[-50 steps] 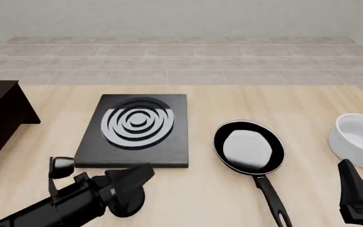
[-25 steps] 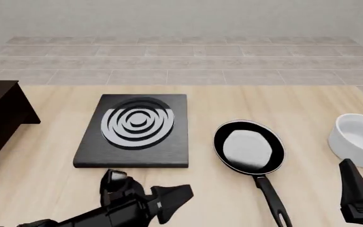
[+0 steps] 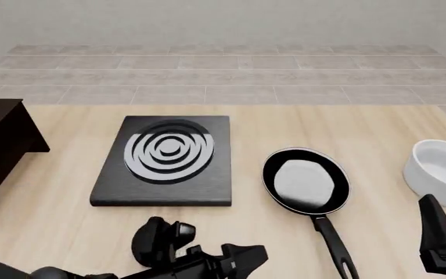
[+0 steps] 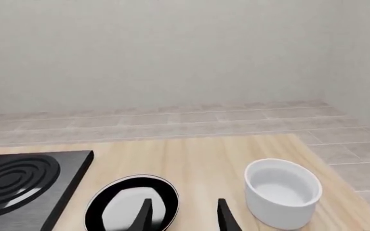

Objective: Put the frying pan on top of the cabinet.

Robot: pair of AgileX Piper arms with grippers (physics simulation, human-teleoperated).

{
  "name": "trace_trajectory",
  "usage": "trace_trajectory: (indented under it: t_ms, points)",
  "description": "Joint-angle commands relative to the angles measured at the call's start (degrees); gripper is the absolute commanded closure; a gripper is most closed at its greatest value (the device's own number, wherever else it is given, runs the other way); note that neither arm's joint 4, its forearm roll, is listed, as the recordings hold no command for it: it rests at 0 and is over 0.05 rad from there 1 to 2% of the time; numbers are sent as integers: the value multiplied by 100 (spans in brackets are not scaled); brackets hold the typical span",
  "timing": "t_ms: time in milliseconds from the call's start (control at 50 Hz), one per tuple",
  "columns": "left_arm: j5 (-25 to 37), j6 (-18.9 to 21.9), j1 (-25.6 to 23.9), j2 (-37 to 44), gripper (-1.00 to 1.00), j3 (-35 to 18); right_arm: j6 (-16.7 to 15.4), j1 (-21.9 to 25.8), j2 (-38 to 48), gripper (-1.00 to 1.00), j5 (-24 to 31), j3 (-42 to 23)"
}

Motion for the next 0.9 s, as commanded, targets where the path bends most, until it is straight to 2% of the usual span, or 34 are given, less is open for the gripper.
trace_trajectory:
  t_ms: [20, 500, 900]
  points:
    - [-196, -162, -204, 545, -100, -307, 39, -23, 0, -100, -7, 0]
    - [-177, -347, -364, 897, -100, -799, 62, -42, 2, -100, 9, 0]
    - [-228, -563, -460, 1563, -100, -1297, 146, -84, 6, -100, 1, 0]
